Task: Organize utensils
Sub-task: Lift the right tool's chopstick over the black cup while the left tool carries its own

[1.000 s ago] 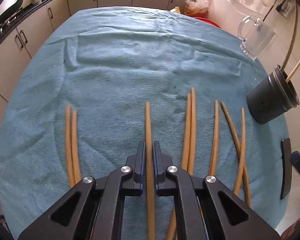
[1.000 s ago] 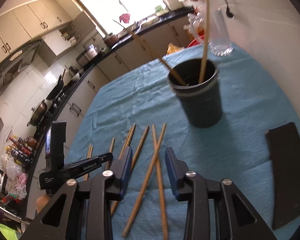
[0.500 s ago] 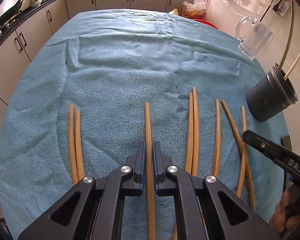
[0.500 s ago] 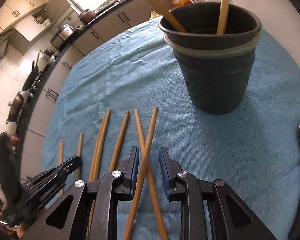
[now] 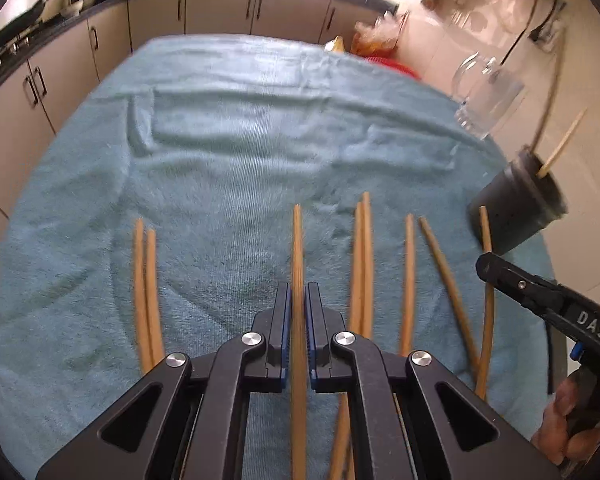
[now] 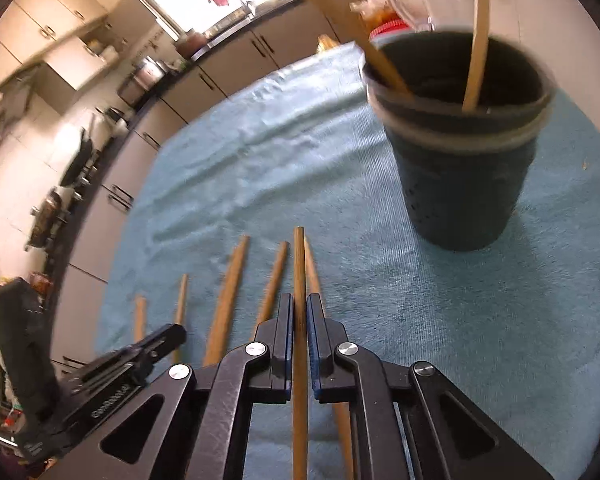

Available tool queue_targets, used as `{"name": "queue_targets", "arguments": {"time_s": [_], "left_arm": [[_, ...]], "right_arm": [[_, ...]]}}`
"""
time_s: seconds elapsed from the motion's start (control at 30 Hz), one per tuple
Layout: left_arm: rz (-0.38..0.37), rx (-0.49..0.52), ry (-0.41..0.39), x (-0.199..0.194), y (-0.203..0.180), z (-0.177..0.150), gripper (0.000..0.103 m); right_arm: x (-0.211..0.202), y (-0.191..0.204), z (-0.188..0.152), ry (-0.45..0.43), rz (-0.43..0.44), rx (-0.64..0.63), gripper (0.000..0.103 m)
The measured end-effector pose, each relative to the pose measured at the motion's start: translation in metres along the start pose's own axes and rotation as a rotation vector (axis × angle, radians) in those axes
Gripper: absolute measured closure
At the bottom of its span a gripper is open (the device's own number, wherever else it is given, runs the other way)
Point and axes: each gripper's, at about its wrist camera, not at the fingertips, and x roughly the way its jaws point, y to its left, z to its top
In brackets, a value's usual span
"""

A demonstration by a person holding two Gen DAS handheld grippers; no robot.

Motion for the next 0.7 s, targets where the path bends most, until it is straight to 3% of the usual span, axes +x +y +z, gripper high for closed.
{"name": "queue_targets", "arguments": {"time_s": [0.33, 0.47, 0.7], "left_arm": [[-0.017, 0.050, -0.254, -0.104, -0.021, -0.020, 0.097], [-0.024, 0.059, -0.299, -0.129, -0.027, -0.030, 0.097], [-0.036, 0.060, -0.336, -0.153, -0.034, -0.044, 0.097]], "right_arm": [[-0.105, 0.036, -0.029, -0.272, 0.118, -0.130, 0.096], [-0.140, 0.048, -0.047, -0.362, 0.121, -0.194, 0.096], [-0.164, 0.059, -0.067, -0.409, 0.123, -0.238, 0.096]]}}
